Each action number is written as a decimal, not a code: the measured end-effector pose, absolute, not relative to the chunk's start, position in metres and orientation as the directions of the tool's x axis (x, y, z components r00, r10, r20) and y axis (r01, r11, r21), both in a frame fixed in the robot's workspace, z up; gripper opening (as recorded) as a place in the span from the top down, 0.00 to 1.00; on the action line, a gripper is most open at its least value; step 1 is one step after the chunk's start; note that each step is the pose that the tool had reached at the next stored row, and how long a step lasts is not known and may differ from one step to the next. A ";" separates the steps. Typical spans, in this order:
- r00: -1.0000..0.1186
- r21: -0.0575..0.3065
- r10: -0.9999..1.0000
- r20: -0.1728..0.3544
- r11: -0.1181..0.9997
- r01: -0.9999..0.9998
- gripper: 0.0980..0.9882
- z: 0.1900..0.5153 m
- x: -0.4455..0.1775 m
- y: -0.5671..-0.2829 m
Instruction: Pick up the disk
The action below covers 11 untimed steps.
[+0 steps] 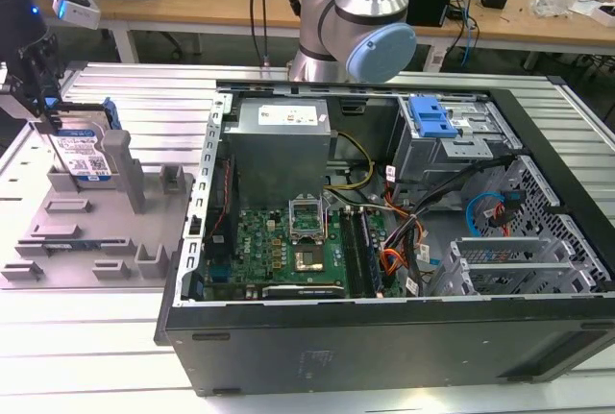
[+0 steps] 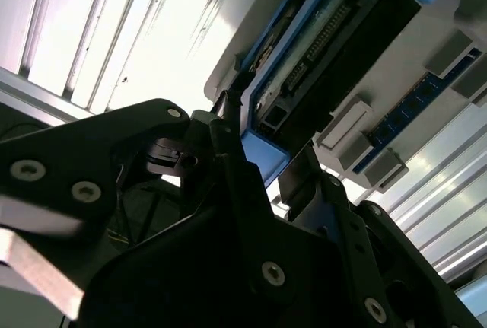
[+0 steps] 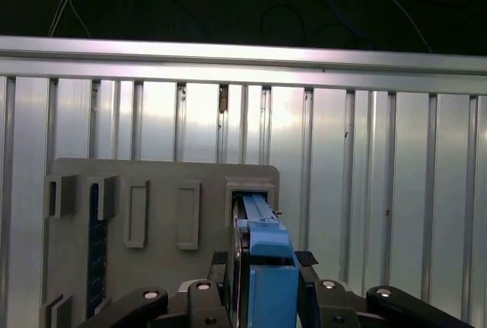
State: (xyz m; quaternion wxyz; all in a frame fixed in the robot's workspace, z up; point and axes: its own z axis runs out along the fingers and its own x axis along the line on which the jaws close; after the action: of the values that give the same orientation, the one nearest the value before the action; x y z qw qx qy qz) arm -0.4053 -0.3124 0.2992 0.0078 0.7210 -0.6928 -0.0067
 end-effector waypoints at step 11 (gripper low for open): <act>0.040 0.020 -0.999 0.001 -0.040 -0.999 0.70 0.299 -0.405 -0.312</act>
State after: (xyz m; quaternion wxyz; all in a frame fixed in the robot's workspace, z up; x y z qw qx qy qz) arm -0.4053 -0.3124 0.2991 0.0077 0.7210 -0.6928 -0.0067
